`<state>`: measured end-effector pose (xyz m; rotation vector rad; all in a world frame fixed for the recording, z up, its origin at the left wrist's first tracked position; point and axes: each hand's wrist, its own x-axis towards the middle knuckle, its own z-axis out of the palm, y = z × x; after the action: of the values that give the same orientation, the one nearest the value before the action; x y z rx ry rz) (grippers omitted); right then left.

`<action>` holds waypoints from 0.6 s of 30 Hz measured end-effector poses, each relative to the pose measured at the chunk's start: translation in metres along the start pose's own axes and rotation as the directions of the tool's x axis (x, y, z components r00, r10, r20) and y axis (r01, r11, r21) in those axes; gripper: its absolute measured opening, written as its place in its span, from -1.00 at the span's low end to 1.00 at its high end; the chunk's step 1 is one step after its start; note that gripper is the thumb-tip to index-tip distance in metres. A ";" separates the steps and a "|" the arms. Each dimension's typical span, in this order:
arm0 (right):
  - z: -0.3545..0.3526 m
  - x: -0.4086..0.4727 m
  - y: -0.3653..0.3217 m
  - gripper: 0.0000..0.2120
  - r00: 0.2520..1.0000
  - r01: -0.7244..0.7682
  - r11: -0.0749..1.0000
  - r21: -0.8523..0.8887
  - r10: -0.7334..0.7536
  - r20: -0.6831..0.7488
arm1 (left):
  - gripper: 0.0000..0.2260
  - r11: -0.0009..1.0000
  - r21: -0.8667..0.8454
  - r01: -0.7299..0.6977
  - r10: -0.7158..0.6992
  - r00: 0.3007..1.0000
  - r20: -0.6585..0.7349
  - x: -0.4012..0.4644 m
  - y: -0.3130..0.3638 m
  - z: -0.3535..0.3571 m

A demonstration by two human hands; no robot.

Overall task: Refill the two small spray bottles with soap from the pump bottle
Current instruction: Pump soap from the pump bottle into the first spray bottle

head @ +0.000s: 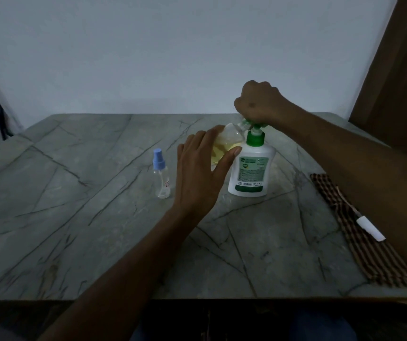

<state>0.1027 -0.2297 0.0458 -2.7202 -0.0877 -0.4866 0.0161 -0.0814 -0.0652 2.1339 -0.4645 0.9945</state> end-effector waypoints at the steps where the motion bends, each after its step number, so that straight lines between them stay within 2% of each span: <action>1: -0.001 0.001 0.000 -0.76 1.000 -0.007 1.000 0.012 0.007 -0.008 | -0.60 1.000 -0.005 0.003 -0.003 1.000 -0.001 0.000 0.000 0.001; 3: 0.002 0.000 0.001 -0.85 0.999 -0.043 0.997 0.056 0.043 -0.001 | -0.60 1.000 0.000 0.004 -0.004 1.000 0.008 0.000 0.000 0.002; 6: 0.008 -0.004 0.006 -0.84 0.995 -0.090 0.988 0.125 0.084 0.054 | -0.60 1.000 0.006 0.005 -0.005 1.000 0.023 -0.002 -0.003 0.003; 8: 0.007 -0.006 0.005 -0.86 0.996 -0.076 0.993 0.094 0.072 0.046 | -0.60 1.000 0.007 0.001 -0.001 1.000 0.026 -0.002 -0.003 0.002; 13: -0.001 -0.001 -0.001 -0.76 1.000 -0.009 1.000 0.011 0.009 -0.002 | -0.60 1.000 -0.007 -0.006 0.006 1.000 0.000 -0.001 -0.002 0.001; 18: 0.007 -0.002 0.004 -0.77 0.997 -0.075 0.996 0.043 0.075 0.011 | -0.59 1.000 0.003 0.017 -0.017 1.000 0.016 -0.002 -0.003 0.003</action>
<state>0.1036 -0.2306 0.0372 -2.6723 0.0013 -0.4455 0.0184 -0.0816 -0.0693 2.1465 -0.4526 0.9697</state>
